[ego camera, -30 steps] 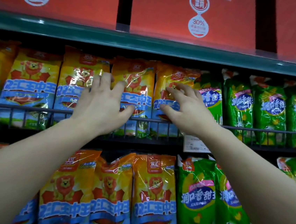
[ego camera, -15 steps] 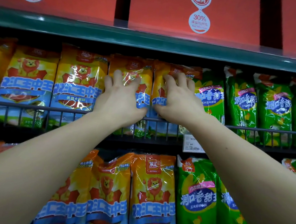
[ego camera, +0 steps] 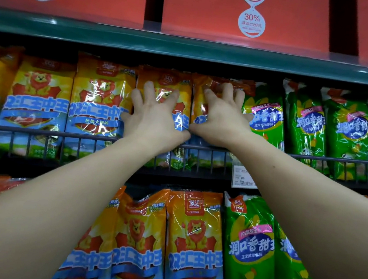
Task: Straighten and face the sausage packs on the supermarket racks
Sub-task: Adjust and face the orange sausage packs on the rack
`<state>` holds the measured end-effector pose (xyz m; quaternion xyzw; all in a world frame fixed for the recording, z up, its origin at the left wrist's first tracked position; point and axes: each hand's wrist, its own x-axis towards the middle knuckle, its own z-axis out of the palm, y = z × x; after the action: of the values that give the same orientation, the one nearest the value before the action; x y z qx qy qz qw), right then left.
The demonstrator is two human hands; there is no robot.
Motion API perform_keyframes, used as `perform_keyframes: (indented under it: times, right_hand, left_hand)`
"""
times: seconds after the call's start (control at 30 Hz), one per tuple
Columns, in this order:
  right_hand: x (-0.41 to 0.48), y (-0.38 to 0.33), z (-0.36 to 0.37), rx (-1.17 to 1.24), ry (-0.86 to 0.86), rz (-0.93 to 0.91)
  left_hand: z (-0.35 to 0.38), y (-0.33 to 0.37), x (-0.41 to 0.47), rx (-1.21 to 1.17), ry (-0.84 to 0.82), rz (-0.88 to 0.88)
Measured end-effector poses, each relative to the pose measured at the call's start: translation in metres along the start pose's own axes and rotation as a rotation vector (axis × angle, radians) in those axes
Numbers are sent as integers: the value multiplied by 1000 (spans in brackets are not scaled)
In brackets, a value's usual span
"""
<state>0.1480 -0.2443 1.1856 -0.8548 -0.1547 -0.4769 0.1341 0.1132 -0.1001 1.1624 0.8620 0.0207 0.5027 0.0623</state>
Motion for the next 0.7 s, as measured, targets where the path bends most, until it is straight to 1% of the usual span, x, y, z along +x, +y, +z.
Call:
perform_keyframes:
  times: [0.2, 0.37, 0.53, 0.7]
  right_hand:
    - [4, 1, -12, -3, -56, 2]
    - [1, 1, -17, -4, -126, -38]
    - [-12, 8, -10, -46, -101, -39]
    - [-29, 13, 7, -58, -122, -15]
  left_hand:
    - [2, -1, 0, 5, -12, 3]
    - [-1, -3, -2, -9, -21, 0]
    - [0, -5, -3, -4, -18, 18]
    - [3, -7, -8, 41, 3, 29]
